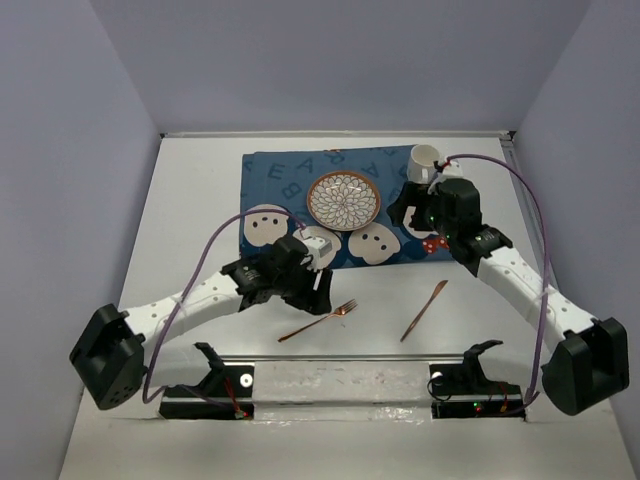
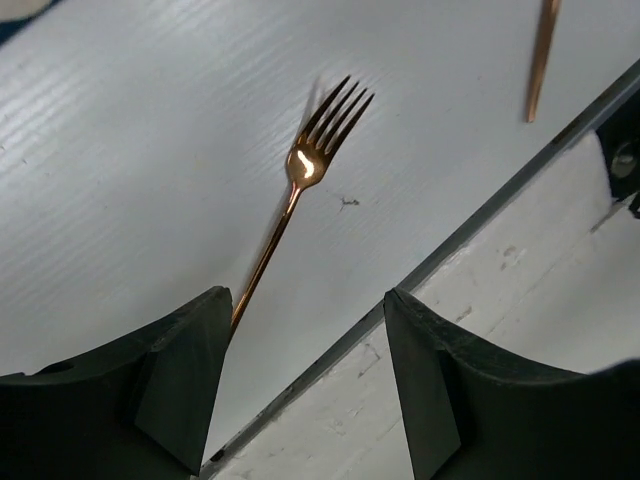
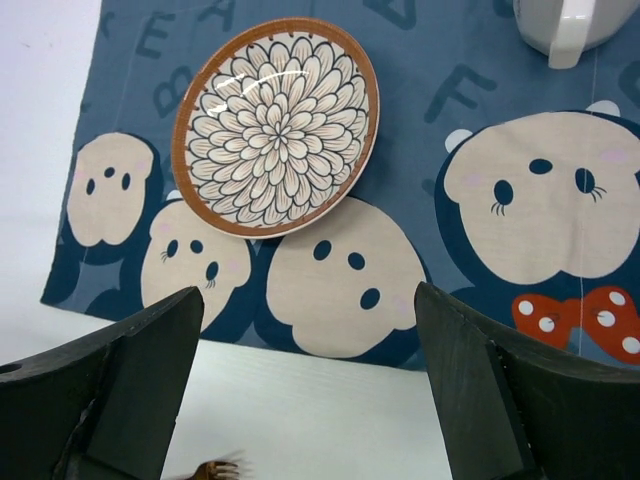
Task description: Set the dinner table for one person
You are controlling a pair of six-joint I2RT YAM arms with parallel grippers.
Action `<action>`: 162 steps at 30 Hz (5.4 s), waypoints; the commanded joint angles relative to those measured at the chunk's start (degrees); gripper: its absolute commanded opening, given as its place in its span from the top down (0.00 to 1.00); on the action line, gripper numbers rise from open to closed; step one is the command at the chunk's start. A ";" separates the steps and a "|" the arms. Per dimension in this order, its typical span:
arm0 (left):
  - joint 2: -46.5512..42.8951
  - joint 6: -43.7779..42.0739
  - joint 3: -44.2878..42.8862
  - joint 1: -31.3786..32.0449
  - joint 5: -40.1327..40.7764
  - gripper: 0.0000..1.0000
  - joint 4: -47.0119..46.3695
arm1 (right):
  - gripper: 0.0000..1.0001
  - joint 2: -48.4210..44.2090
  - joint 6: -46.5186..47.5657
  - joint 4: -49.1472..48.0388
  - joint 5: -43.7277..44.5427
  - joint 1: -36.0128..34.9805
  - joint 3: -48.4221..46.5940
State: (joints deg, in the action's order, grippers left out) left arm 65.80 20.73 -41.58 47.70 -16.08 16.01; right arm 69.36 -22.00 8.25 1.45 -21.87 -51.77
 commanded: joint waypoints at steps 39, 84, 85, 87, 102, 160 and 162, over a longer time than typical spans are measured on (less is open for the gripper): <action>24.64 3.44 1.94 13.56 19.24 0.94 -1.59 | 0.12 -21.20 -3.05 -8.78 -5.85 0.25 10.72; 47.84 -7.20 -47.45 -26.87 22.67 1.00 -1.51 | 0.12 -19.00 -2.43 -8.51 -9.62 0.25 12.04; 48.80 -7.28 -48.41 -27.13 22.93 1.00 -1.07 | 0.12 -18.48 -2.52 -8.78 -9.89 0.25 12.13; 49.60 -7.37 -48.94 -27.40 23.20 1.00 -0.72 | 0.12 -18.21 -2.52 -9.04 -10.07 0.25 12.39; 53.11 -7.11 -47.89 -28.45 22.67 0.85 -0.72 | 0.10 -17.42 -2.35 -9.31 -9.89 0.25 12.66; -41.98 -7.72 0.89 -8.86 9.04 0.01 -11.09 | 0.48 -4.24 -37.24 31.92 -1.01 -1.95 21.89; -41.89 -7.72 0.80 -8.51 9.31 0.01 -10.91 | 0.60 -3.10 -37.85 31.57 -0.93 -2.47 21.36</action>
State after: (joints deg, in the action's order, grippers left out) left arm 24.40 14.13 -40.03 38.35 -6.44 6.92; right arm 64.25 -57.71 40.49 0.60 -23.33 -30.20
